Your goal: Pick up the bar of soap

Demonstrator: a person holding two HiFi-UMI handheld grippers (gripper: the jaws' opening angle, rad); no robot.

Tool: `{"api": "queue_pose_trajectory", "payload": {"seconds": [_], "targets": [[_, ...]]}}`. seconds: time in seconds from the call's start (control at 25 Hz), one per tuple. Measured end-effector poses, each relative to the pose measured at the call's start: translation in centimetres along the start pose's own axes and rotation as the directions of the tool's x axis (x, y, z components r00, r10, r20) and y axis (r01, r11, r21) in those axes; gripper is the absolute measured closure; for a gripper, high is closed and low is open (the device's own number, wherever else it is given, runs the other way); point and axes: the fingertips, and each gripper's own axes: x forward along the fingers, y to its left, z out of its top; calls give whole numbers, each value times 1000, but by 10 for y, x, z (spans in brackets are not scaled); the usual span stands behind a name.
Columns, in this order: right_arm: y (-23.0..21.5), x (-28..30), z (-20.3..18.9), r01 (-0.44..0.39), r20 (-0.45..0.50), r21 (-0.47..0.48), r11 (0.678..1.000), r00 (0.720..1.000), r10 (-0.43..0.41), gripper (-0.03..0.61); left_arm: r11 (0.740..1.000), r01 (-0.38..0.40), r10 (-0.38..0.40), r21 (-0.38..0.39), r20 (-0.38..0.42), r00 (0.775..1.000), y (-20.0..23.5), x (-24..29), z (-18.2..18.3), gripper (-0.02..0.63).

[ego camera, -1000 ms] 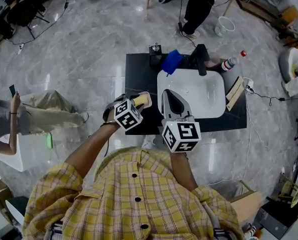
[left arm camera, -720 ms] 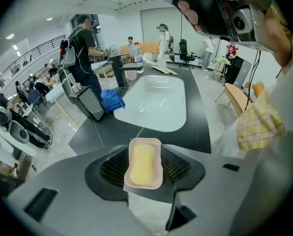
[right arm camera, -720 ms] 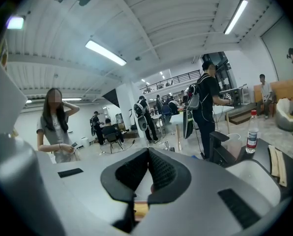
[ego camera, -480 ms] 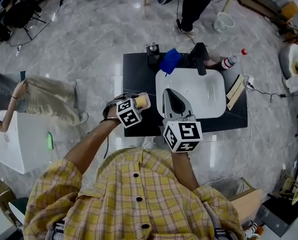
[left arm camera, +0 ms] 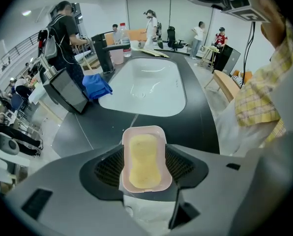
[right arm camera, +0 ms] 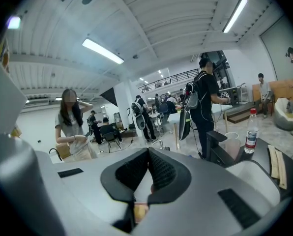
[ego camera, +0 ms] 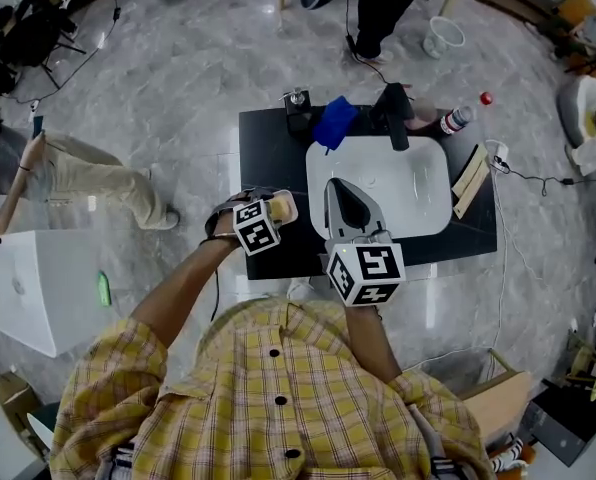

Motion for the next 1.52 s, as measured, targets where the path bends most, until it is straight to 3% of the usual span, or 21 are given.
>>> {"api": "queue_pose_trajectory", "payload": {"seconds": [0.72, 1.52], "targets": [[-21, 9, -4, 18, -19, 17, 1000, 1000, -18, 558, 995, 101, -100, 4, -98, 990, 2, 33, -14, 365], [-19, 6, -6, 31, -14, 14, 999, 999, -31, 558, 992, 128, -128, -15, -134, 983, 2, 38, -15, 397]]}}
